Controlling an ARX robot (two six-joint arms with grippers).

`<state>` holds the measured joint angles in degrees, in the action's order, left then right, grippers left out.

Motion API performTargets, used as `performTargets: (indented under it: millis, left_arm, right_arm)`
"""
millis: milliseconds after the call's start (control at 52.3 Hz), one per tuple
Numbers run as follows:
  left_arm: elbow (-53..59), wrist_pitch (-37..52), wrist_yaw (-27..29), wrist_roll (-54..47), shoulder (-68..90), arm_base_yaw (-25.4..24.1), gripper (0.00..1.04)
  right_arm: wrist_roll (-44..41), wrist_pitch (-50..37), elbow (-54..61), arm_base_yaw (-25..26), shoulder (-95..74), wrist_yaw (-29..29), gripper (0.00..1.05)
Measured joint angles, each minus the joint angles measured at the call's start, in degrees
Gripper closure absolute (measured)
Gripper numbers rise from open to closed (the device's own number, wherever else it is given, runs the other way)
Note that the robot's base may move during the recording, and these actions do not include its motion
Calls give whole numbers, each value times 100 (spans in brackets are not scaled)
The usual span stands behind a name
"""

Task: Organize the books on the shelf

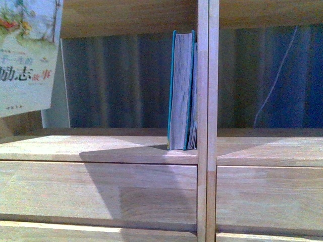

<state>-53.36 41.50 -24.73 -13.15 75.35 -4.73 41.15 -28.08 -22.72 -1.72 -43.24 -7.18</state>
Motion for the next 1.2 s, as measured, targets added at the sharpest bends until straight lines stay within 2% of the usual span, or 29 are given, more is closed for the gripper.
performTargets:
  millis: [229,631,822,1204]
  left_arm:
    - [-579,586,107,83,1320,352,98]
    - [-2461,479,529,175,2955,1021,98]
    - [-2992,474,645,256,3458,1287,98]
    - [-3580,533,1040,625,4238,1473,98]
  right_arm:
    - [-114,168,-57,-472,186,-164,7]
    - [-111,269,-131,-946,321,-404,7]
    - [-61,238,-131,-1266,321,-597,7]
    - [-212,254,-306,-1834,389,-833,7]
